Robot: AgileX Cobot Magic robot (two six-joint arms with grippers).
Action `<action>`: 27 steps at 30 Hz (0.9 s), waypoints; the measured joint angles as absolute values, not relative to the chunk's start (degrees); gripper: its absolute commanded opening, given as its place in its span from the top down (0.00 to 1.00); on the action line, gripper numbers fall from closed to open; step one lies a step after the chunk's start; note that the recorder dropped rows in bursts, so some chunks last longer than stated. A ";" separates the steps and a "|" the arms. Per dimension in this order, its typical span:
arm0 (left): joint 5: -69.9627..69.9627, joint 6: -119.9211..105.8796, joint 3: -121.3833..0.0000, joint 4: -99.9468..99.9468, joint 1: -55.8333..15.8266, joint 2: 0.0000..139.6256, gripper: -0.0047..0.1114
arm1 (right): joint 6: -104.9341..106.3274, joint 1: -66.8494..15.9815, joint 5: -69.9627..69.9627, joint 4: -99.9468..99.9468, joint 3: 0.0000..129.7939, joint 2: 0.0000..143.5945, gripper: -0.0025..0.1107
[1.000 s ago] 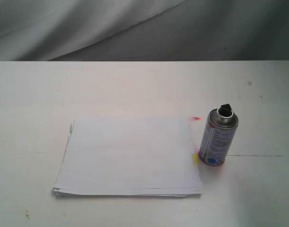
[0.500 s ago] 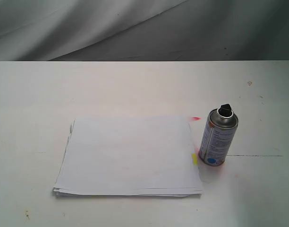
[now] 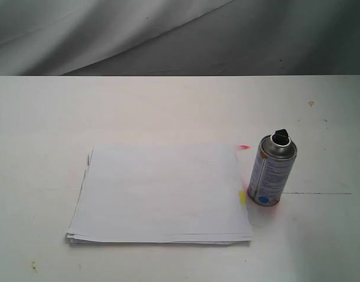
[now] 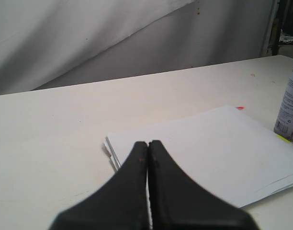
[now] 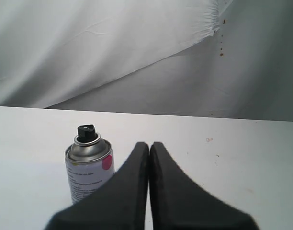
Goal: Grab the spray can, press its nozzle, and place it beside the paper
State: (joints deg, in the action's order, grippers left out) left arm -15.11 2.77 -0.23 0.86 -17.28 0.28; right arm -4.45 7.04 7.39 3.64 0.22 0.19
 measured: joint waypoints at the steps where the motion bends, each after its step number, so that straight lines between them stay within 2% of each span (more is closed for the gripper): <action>1: -15.11 2.77 -0.23 0.86 -17.28 0.28 0.96 | -4.45 7.04 7.85 3.74 0.22 0.19 0.98; 4: -15.11 2.77 -0.23 0.86 -17.28 0.28 0.96 | -4.45 7.04 11.73 3.68 4.32 0.16 0.98; 7: -15.11 2.77 -0.23 0.86 -17.28 0.28 0.96 | -4.45 7.04 14.12 3.91 14.00 0.81 0.98; 13: -15.11 2.77 -0.23 0.86 -17.28 0.28 0.96 | -4.45 7.04 13.47 4.68 26.67 11.73 0.98; 20: -15.11 2.77 -0.23 0.86 -17.28 0.28 0.96 | -10.90 7.04 -3.85 4.92 29.17 34.01 0.98; 22: -15.11 2.77 -0.23 0.86 -17.28 0.28 0.96 | -13.81 6.69 -3.65 6.53 29.17 39.48 0.98; 24: -15.11 2.77 -0.23 0.86 -17.28 0.28 0.96 | -15.18 3.73 -7.27 8.75 27.73 43.96 0.98; 27: -15.11 2.77 -0.23 0.86 -17.28 0.28 0.96 | -15.31 -3.20 -20.06 11.34 22.81 48.95 0.98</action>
State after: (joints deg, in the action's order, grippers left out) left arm -15.11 2.77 -0.23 0.86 -17.28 0.28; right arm -15.31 -3.20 -20.06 11.34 22.81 48.95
